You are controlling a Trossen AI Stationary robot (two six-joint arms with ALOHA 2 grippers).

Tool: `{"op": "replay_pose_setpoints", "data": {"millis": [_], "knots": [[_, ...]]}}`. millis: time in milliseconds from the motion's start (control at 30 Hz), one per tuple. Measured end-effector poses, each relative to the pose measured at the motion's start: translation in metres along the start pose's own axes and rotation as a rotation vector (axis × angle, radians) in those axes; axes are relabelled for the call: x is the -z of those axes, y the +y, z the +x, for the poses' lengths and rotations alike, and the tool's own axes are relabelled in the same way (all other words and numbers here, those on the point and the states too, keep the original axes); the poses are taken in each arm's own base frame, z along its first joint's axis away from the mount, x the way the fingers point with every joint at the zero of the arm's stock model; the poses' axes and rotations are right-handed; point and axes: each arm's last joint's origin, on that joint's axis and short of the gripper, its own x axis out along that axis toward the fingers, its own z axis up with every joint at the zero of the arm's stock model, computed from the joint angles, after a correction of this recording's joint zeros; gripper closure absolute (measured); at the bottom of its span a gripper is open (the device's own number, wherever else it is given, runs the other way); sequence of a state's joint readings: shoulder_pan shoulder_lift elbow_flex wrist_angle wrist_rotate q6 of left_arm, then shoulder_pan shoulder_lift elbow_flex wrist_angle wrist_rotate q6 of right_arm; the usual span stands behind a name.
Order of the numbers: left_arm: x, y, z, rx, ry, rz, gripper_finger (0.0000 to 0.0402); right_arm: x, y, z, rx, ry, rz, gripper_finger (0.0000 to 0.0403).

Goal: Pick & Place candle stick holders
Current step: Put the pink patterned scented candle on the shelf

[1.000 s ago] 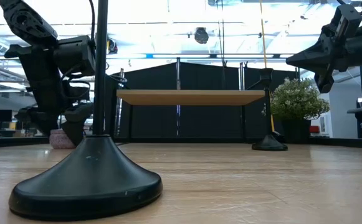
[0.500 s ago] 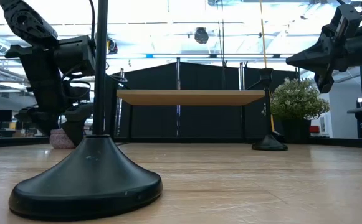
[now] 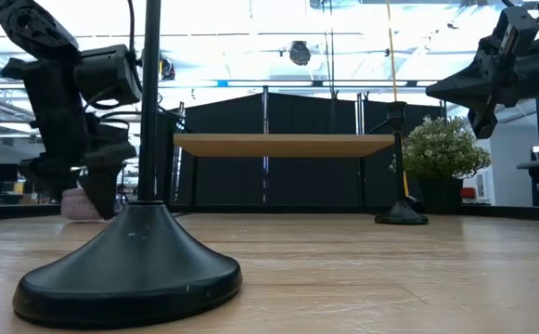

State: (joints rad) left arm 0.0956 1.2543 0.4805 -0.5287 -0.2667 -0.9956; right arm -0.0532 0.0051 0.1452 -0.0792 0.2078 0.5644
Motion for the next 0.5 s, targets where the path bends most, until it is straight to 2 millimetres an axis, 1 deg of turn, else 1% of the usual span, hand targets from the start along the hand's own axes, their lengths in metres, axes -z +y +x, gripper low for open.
{"op": "replay_pose_setpoints", "data": {"millis": [133,267,367,500], "knots": [[0.0,-0.004,-0.008,0.064,0.01,0.006,0.0105,0.0,0.0,0.0,0.0,0.0,0.0,0.0403],[-0.007,-0.019,-0.028,0.169,-0.014,0.044,0.0105,0.0,0.0,0.0,0.0,0.0,0.0,0.0403],[-0.015,-0.035,-0.051,0.24,-0.045,0.09,0.0105,0.0,0.0,0.0,0.0,0.0,0.0,0.0403],[-0.032,-0.057,-0.093,0.322,-0.103,0.147,0.0105,0.0,0.0,0.0,0.0,0.0,0.0,0.0403]]}}
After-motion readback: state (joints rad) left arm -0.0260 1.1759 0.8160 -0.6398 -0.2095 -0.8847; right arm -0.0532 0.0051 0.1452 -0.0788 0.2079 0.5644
